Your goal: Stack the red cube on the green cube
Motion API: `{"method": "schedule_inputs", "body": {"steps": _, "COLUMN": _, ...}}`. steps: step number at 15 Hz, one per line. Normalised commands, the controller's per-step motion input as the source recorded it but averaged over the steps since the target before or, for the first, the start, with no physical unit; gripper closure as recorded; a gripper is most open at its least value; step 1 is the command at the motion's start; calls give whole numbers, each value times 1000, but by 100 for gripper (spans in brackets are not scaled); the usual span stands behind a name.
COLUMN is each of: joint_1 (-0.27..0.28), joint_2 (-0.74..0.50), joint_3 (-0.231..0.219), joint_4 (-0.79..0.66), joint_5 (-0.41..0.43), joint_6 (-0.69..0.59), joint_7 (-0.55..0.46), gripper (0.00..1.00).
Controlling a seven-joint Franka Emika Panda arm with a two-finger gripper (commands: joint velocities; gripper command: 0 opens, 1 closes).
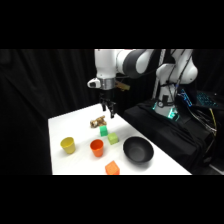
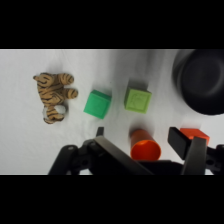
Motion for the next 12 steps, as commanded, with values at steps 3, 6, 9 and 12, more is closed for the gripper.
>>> {"method": "schedule_inputs", "body": {"steps": 3, "joint_1": 7, "joint_2": 38, "joint_3": 34, "joint_4": 59, "joint_5": 1, "joint_6": -9, "joint_7": 59, "gripper": 0}}
{"method": "schedule_inputs", "body": {"steps": 6, "joint_1": 72, "joint_2": 85, "joint_3": 87, "joint_4": 150, "joint_5": -1, "joint_6": -28, "joint_7": 193, "gripper": 0}}
{"method": "schedule_inputs", "body": {"steps": 9, "joint_1": 129, "joint_2": 120, "joint_3": 114, "joint_4": 208, "joint_5": -20, "joint_6": -21, "joint_7": 300, "gripper": 0}}
{"method": "schedule_inputs", "body": {"steps": 12, "joint_1": 152, "joint_2": 217, "joint_3": 108, "joint_4": 297, "joint_5": -70, "joint_6": -20, "joint_7": 376, "gripper": 0}}
